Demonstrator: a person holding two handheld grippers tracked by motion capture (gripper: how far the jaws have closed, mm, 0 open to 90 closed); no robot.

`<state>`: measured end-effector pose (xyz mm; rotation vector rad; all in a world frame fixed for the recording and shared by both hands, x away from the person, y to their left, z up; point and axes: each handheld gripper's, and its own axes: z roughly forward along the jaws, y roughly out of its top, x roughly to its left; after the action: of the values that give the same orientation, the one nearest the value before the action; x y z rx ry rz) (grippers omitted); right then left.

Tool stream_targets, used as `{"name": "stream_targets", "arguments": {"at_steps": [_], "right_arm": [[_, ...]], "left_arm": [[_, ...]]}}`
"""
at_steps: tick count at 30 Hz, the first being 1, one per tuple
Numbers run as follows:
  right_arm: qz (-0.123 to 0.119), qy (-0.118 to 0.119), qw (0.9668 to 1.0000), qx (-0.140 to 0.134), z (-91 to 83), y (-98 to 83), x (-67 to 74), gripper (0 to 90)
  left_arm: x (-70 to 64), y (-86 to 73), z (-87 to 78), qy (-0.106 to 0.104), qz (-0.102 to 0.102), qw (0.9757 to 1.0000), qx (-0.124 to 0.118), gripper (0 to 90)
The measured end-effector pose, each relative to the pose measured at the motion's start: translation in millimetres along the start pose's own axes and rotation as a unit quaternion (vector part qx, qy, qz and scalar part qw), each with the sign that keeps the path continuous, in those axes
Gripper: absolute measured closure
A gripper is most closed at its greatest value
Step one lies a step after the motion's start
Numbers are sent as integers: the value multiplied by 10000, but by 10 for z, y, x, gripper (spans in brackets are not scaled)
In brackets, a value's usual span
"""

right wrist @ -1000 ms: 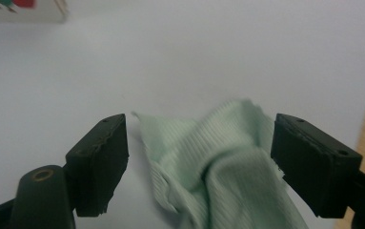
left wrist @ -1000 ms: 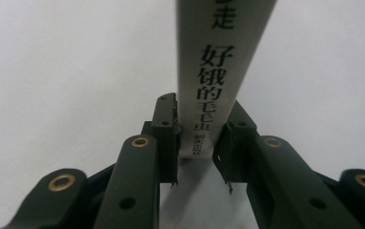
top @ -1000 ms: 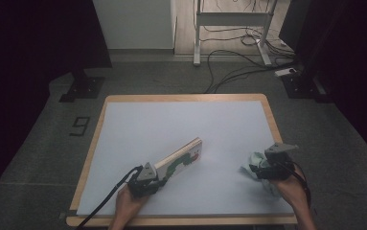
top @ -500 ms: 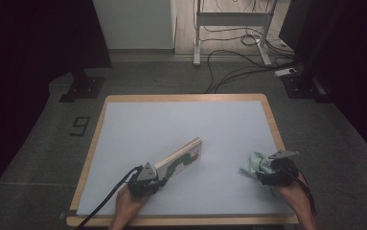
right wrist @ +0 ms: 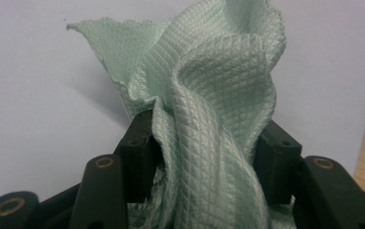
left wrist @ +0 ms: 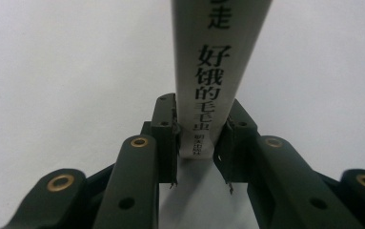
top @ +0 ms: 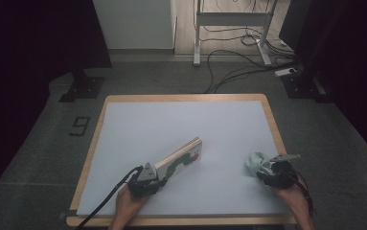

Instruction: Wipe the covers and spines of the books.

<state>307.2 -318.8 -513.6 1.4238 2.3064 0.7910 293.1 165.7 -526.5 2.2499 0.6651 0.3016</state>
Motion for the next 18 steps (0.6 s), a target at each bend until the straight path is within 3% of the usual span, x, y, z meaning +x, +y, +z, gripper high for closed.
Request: {"name": "stream_targets", "arguments": {"at_steps": [4,6,18], "right_arm": [[-23,175,9998,-53,-18,-4,10,662],[-58,192,9998,-40,-26,-2,31,701],[-333,386,9980,-370,-238,217,207,722]], "left_arm": [[1,0,0,-3,-4,10000,0,712],[0,0,-1,6,0,10000,5,712],[-1,0,0,16,2,10000,4,708]]}}
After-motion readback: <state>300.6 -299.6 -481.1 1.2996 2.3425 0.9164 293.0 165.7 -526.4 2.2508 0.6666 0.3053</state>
